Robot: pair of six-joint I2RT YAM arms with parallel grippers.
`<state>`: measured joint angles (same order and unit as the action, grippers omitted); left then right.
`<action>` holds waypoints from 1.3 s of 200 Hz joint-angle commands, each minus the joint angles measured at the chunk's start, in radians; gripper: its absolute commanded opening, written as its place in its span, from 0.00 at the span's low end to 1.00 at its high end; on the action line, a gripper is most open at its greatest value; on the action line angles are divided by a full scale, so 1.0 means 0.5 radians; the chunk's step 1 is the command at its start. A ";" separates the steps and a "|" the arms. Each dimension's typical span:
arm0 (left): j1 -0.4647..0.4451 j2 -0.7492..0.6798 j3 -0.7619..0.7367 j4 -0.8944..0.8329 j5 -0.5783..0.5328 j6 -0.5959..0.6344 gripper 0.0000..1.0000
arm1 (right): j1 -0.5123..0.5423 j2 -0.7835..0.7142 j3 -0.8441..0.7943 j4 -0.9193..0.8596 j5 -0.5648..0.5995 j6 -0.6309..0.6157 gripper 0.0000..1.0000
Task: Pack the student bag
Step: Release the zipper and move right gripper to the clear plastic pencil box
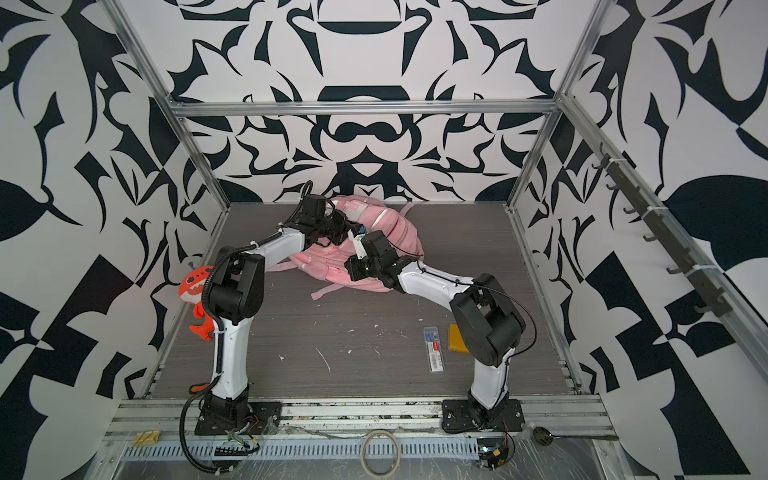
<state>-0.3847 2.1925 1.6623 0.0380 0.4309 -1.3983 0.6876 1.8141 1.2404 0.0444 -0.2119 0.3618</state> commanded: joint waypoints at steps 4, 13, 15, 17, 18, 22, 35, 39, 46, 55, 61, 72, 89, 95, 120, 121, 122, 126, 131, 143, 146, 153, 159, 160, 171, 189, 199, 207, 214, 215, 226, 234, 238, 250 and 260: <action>-0.102 -0.039 0.050 -0.008 0.031 -0.109 0.00 | 0.020 -0.140 0.083 0.244 -0.049 -0.026 0.22; -0.094 -0.044 0.042 -0.008 0.031 -0.096 0.00 | -0.008 -0.205 0.011 0.264 -0.040 -0.008 0.26; -0.093 -0.044 0.043 -0.008 0.029 -0.092 0.00 | -0.013 -0.221 -0.004 0.270 -0.037 -0.007 0.27; -0.091 -0.045 0.043 -0.008 0.031 -0.088 0.00 | -0.020 -0.238 -0.022 0.270 -0.034 -0.006 0.28; -0.090 -0.046 0.042 -0.010 0.031 -0.086 0.00 | -0.024 -0.247 -0.025 0.272 -0.034 -0.006 0.28; -0.087 -0.046 0.041 -0.011 0.029 -0.080 0.00 | -0.038 -0.282 -0.064 0.271 -0.029 -0.003 0.30; -0.078 -0.047 0.034 -0.018 0.022 -0.066 0.00 | -0.085 -0.406 -0.165 0.243 -0.018 0.005 0.38; -0.074 -0.044 0.033 -0.020 0.020 -0.066 0.00 | -0.101 -0.445 -0.194 0.229 -0.015 0.005 0.42; -0.066 -0.044 0.029 -0.029 0.015 -0.066 0.00 | -0.126 -0.518 -0.248 0.199 -0.021 0.005 0.45; -0.056 -0.043 0.024 -0.046 0.000 -0.056 0.00 | -0.151 -0.617 -0.311 0.133 -0.006 0.001 0.48; -0.051 -0.041 0.032 -0.067 -0.011 -0.035 0.00 | -0.171 -0.686 -0.357 0.077 0.010 -0.002 0.48; -0.042 -0.032 0.068 -0.121 -0.022 0.019 0.00 | -0.216 -0.823 -0.433 -0.048 0.044 -0.006 0.48; -0.037 -0.002 0.171 -0.217 -0.030 0.136 0.02 | -0.308 -1.028 -0.495 -0.329 0.102 0.008 0.51; -0.035 0.013 0.217 -0.261 -0.032 0.184 0.09 | -0.355 -1.091 -0.494 -0.460 0.137 0.027 0.52; -0.034 0.059 0.424 -0.479 -0.044 0.435 0.47 | -0.588 -1.244 -0.388 -1.089 0.218 0.125 0.55; -0.033 0.060 0.432 -0.489 -0.045 0.447 0.48 | -0.601 -1.248 -0.385 -1.121 0.220 0.128 0.55; -0.033 0.060 0.439 -0.500 -0.045 0.459 0.49 | -0.611 -1.251 -0.377 -1.150 0.222 0.133 0.55; -0.034 0.059 0.474 -0.547 -0.053 0.511 0.57 | -0.648 -1.261 -0.355 -1.251 0.234 0.150 0.56; -0.034 0.060 0.512 -0.598 -0.062 0.577 0.64 | -0.687 -1.268 -0.333 -1.368 0.246 0.168 0.57; -0.034 0.041 0.604 -0.747 -0.094 0.756 0.74 | -0.755 -1.278 -0.305 -1.577 0.246 0.196 0.59; -0.034 0.033 0.630 -0.794 -0.118 0.807 0.76 | -0.762 -1.282 -0.302 -1.617 0.243 0.201 0.59; -0.037 0.006 0.686 -0.910 -0.175 0.939 0.81 | -0.774 -1.282 -0.304 -1.699 0.238 0.216 0.60; -0.043 -0.016 0.742 -1.018 -0.229 1.056 0.84 | -0.775 -1.277 -0.311 -1.757 0.228 0.223 0.60; -0.045 -0.019 0.752 -1.038 -0.239 1.082 0.84 | -0.774 -1.278 -0.313 -1.765 0.226 0.223 0.61; -0.056 -0.049 0.852 -1.249 -0.326 1.311 0.84 | -0.774 -1.262 -0.345 -1.858 0.215 0.247 0.61; -0.102 -0.161 0.849 -1.420 -0.478 1.601 0.89 | -0.774 -1.256 -0.450 -1.967 0.197 0.283 0.61; -0.140 -0.220 0.808 -1.461 -0.501 1.707 0.89 | -0.774 -1.270 -0.529 -1.992 0.179 0.316 0.61; -0.174 -0.264 0.770 -1.480 -0.473 1.772 0.89 | -0.772 -1.288 -0.599 -2.005 0.157 0.342 0.61; -0.215 -0.296 0.738 -1.499 -0.444 1.829 0.89 | -0.772 -1.314 -0.660 -2.005 0.136 0.367 0.61; -0.222 -0.297 0.733 -1.502 -0.441 1.839 0.89 | -0.771 -1.316 -0.668 -2.004 0.131 0.371 0.62; -0.295 -0.337 0.684 -1.546 -0.398 1.903 0.89 | -0.771 -1.358 -0.757 -1.980 0.099 0.400 0.63; -0.346 -0.371 0.621 -1.549 -0.350 1.920 0.88 | -0.766 -1.373 -0.806 -1.963 0.085 0.408 0.63; -0.372 -0.392 0.582 -1.541 -0.336 1.928 0.88 | -0.761 -1.372 -0.828 -1.953 0.082 0.408 0.63; -0.474 -0.451 0.472 -1.524 -0.325 1.970 0.88 | -0.734 -1.343 -0.871 -1.932 0.082 0.396 0.63; -0.539 -0.497 0.393 -1.518 -0.318 2.002 0.88 | -0.680 -1.299 -0.885 -1.918 0.093 0.382 0.63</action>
<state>-0.5781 1.9987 1.9430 -0.6514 0.2420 -0.5022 0.3065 1.1561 0.8089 -0.9169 -0.1520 0.5365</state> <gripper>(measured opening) 0.880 0.632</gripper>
